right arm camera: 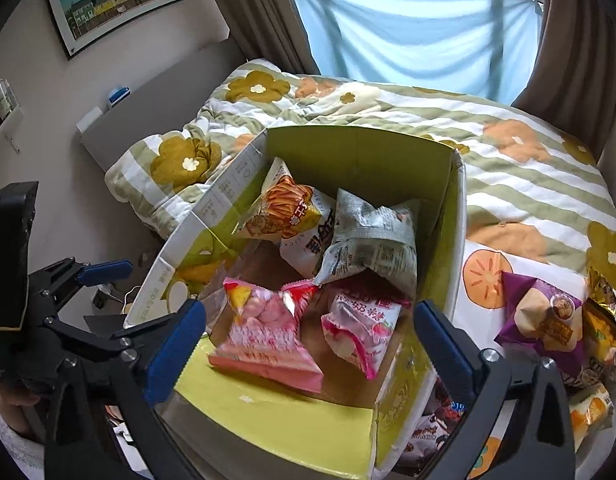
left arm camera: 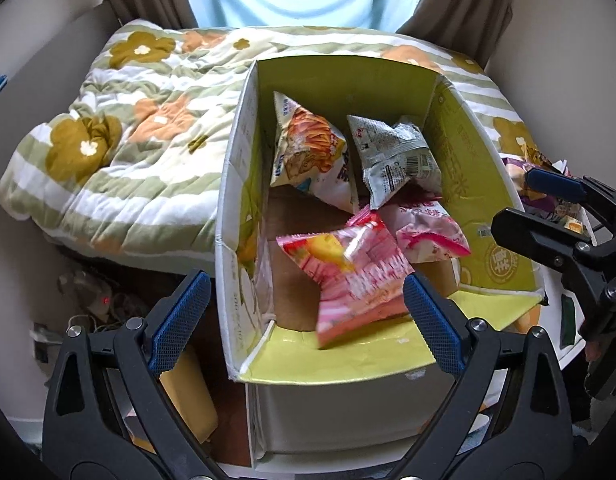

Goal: Organize snacks
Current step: 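Move both tools back over the remaining snacks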

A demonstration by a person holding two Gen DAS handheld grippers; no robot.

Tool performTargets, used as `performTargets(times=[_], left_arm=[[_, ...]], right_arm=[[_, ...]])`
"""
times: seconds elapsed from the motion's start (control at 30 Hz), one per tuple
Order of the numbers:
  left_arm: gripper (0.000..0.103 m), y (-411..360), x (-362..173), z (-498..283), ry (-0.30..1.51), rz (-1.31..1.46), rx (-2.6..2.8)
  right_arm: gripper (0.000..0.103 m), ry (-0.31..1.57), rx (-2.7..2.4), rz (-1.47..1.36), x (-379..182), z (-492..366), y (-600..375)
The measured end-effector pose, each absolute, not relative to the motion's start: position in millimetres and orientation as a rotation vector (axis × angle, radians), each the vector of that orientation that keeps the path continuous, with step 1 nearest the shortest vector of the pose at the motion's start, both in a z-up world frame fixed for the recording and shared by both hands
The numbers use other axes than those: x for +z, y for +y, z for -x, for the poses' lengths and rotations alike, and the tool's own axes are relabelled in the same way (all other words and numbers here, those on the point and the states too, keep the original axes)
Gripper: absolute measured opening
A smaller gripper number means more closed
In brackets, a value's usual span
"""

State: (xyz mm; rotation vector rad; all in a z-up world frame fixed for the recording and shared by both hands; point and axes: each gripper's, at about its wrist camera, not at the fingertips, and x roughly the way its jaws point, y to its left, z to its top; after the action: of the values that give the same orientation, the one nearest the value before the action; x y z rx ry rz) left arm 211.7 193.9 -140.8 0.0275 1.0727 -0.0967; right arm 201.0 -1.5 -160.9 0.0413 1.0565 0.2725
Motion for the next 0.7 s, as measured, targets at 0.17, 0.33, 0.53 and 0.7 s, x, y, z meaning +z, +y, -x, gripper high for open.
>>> performTargets(times=[0.17,0.33,0.53,0.7], left_arm=[[0.097,187.5,-132.5,-205.6,1.047,-0.027,-0.129],[0.097,172.7,-121.0,-198.1,1.013,-0.041,-0.177],[0.097,131.1,-105.8,-181.6,0.973,-0.06,-0.236],[0.097,82.8,-98.7,-163.9,0.953,-0.1,-0.268]], right_arm=[[0.103,1.027,0.234,-0.027,-147.6,-187.0,-4.8],[0.103,1.006,0.163,-0.05,-127.4,-169.4,-23.8],[0.103,0.958,0.061,-0.093,-102.2,-137.5,-68.2],[0.103,0.937,-0.042,-0.181,-86.9,-102.7,-124.8]])
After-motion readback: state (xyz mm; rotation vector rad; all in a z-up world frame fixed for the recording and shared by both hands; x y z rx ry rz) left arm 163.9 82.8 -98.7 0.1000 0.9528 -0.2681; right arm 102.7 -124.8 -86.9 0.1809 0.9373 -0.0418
